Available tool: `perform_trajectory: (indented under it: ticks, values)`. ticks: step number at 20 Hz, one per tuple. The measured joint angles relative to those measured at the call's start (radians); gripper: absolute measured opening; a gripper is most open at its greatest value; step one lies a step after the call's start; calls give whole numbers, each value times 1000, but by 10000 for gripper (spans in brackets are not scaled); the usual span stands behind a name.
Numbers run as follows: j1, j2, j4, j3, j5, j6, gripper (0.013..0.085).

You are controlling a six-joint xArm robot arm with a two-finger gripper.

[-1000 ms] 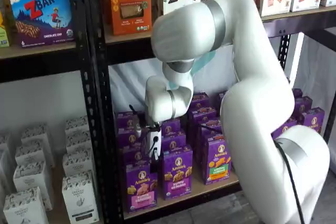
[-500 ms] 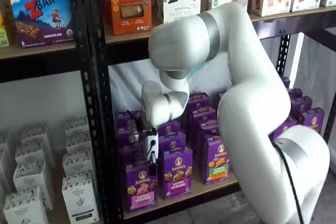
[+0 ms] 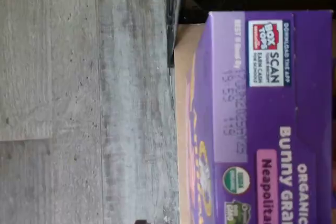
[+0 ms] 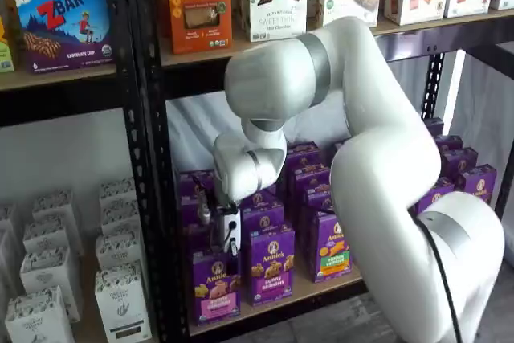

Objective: Pick up the purple box with a pink patch in the middle, on the bottom shelf, the first box from the left

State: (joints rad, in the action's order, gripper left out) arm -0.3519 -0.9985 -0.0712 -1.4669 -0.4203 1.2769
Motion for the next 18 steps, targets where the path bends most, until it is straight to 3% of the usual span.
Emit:
perform_trajectory:
  ticks: [8, 13, 18]
  values:
    - [0, -31, 16, -21, 2, -15, 850]
    - [0, -41, -2, -32, -3, 2, 850]
    - [1, -47, -6, -41, -6, 6, 730]
